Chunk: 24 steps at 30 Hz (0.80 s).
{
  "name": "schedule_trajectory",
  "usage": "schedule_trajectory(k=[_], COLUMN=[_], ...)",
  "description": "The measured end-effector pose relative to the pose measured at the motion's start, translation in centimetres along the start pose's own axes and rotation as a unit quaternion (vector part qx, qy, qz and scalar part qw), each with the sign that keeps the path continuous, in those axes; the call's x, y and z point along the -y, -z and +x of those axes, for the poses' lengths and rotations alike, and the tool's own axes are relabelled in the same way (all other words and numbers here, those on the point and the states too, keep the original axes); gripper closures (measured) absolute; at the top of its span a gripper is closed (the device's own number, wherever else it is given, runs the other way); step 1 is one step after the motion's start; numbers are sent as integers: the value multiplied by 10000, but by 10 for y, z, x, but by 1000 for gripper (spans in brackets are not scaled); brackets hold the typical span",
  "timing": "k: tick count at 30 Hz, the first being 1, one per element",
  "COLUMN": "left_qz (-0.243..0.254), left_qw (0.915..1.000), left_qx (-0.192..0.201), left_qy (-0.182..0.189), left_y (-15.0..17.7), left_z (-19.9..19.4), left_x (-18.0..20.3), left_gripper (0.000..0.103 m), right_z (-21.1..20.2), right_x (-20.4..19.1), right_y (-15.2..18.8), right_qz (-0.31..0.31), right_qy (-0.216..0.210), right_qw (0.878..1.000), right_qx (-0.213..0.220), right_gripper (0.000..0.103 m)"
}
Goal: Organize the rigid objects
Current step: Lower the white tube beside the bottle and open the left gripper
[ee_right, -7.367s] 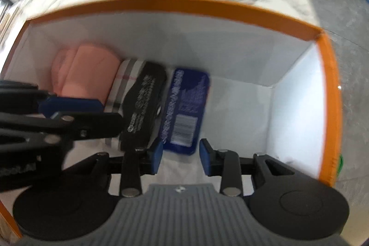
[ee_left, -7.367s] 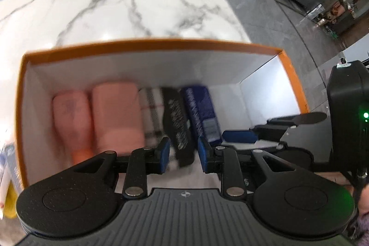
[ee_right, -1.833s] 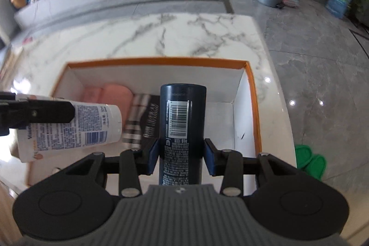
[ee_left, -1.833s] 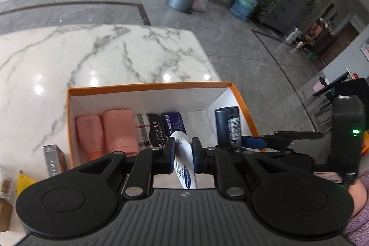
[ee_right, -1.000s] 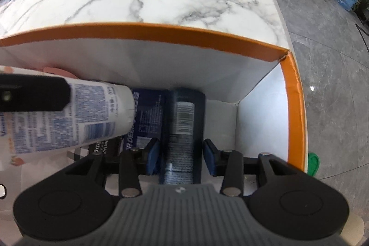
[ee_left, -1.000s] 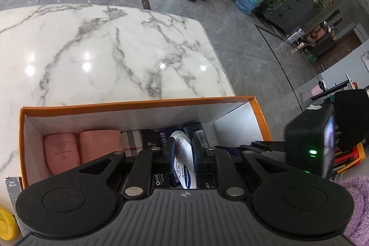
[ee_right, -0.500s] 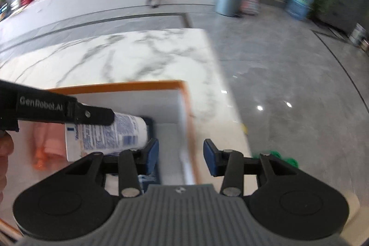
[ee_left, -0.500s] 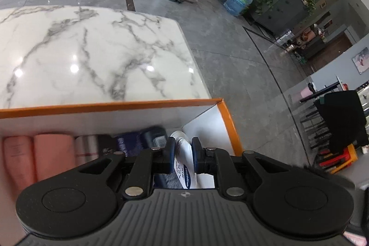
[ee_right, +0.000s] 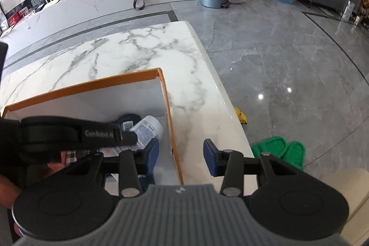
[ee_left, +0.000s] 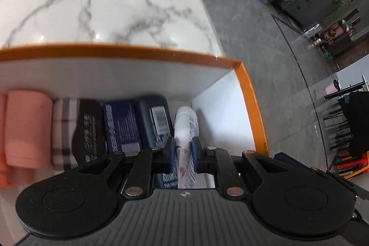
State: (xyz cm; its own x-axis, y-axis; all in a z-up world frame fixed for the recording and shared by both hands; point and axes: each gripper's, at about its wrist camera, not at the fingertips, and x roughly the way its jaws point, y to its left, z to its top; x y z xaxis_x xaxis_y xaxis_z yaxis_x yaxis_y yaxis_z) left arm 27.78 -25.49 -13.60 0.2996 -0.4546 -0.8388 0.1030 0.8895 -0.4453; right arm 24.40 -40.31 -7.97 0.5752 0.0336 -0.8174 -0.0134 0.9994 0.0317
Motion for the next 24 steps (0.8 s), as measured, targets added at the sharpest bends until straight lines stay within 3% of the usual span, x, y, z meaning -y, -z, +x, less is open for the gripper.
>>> schedule_trajectory(k=[8,12,15,19,24], left_qz=[-621,-635,-453,-189,544], left_qw=[9973,9975,9990,9998,9981], left_qx=[-336,-261,-28,-58,284], left_qy=[202,166,41,52,-68], left_y=[0,-6,-14,-16,-3], left_z=[23,26,21,7,-36], left_x=[-7,-8,-7,-4,4], left_gripper=[86,86,86,85,84], right_z=[2,3,3,0,-12], right_x=[8,9,9,8,3], right_y=[7,9,10,11,13], right_qz=[90,60,61,56,37], right_qy=[-28,-55,-32,8,87], right_qw=[9999,9999,9998,9998,9999], right_qx=[-88,-150,-174,-185,-108], right_gripper=[59,58,58,57,56])
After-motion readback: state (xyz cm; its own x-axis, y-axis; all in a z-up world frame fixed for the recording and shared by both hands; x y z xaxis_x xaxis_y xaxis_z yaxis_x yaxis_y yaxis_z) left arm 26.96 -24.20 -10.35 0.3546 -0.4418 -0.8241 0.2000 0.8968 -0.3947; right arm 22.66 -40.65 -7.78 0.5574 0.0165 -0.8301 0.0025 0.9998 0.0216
